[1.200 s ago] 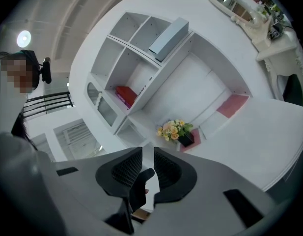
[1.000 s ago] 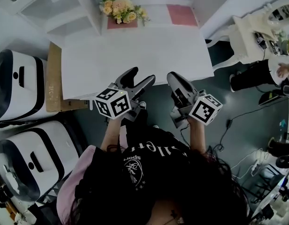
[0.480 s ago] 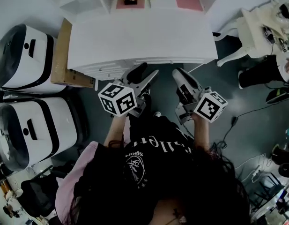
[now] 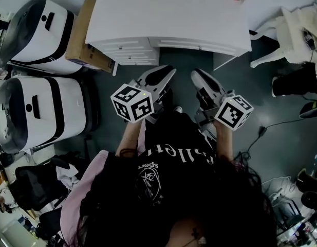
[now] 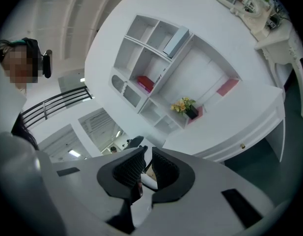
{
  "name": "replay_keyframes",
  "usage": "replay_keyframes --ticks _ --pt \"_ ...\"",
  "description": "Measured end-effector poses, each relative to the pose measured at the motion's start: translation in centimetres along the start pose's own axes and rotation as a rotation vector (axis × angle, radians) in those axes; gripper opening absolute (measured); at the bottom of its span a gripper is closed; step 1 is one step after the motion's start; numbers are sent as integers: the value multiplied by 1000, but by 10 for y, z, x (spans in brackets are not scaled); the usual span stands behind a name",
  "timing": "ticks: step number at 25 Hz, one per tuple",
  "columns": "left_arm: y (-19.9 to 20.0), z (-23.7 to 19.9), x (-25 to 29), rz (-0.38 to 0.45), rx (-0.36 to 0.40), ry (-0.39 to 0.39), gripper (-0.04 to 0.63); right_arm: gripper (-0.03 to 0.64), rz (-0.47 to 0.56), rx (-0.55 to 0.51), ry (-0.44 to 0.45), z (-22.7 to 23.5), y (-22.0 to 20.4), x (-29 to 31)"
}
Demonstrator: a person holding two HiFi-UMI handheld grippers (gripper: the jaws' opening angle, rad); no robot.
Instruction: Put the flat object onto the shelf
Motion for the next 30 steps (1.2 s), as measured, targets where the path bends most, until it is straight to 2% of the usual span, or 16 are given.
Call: replay_keyframes --ticks 6,13,30 --pt "-14 5 -27 -25 17 26 43 78 -35 -36 32 -14 -21 -9" --pt "-22 9 -40 -47 20 37 29 78 -92 -136 57 -22 -39 -15" --pt "-10 -19 -59 -51 17 71 23 78 -142 -172 88 -32 -59 17"
Point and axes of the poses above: the fingertips, and each gripper's own axes: x forward along the fingers, z to its right, y out of its top, the point moved 1 cm from there along -x, backward along the fingers, and after that the axes turned 10 degrees about z, right-handed, at the moved point
